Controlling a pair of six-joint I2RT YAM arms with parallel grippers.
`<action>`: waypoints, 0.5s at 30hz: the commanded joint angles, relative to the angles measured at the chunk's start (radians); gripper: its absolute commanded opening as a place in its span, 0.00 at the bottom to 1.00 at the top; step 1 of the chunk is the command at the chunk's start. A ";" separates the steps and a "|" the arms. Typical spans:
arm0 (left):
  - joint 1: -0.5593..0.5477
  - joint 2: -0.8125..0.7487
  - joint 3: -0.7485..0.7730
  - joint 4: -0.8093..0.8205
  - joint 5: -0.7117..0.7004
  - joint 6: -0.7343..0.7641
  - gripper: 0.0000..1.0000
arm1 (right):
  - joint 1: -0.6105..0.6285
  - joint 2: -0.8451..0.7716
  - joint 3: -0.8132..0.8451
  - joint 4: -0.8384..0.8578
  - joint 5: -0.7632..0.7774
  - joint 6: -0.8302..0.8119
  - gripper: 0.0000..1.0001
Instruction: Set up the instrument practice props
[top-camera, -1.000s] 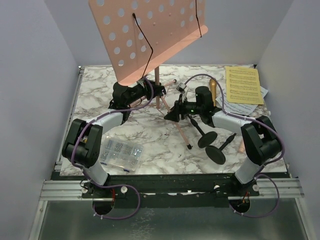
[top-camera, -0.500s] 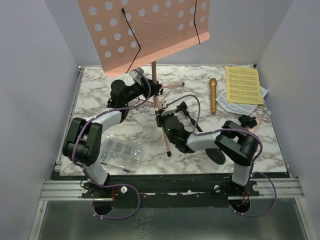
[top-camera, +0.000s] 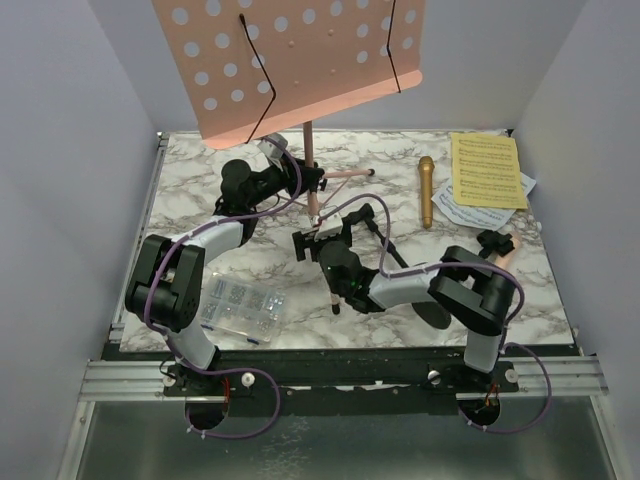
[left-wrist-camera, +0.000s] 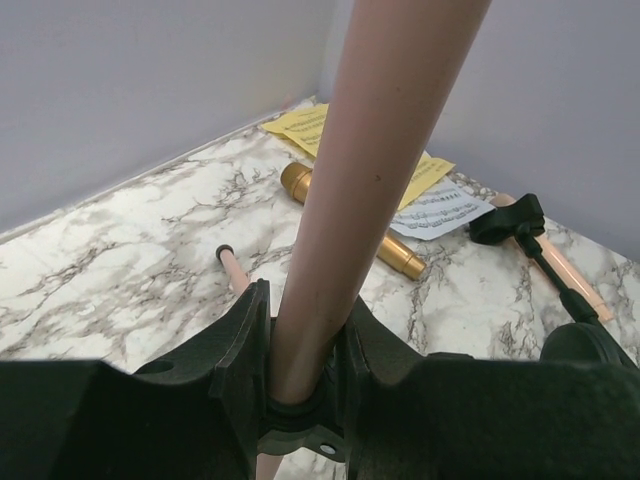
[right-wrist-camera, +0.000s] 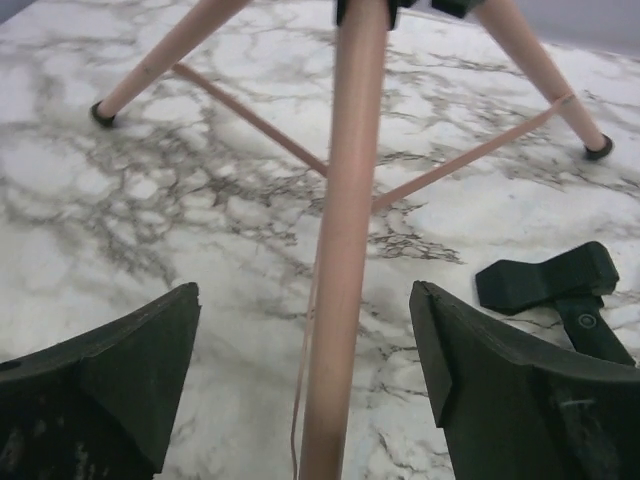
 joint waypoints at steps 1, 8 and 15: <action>-0.020 -0.025 0.013 -0.014 0.053 -0.167 0.00 | -0.008 -0.172 -0.096 -0.069 -0.364 -0.065 0.97; -0.013 -0.031 0.012 -0.010 0.057 -0.178 0.00 | -0.046 -0.406 -0.144 -0.300 -0.753 -0.011 1.00; -0.013 -0.030 0.003 -0.011 0.062 -0.172 0.00 | -0.187 -0.603 -0.313 -0.132 -1.185 0.121 1.00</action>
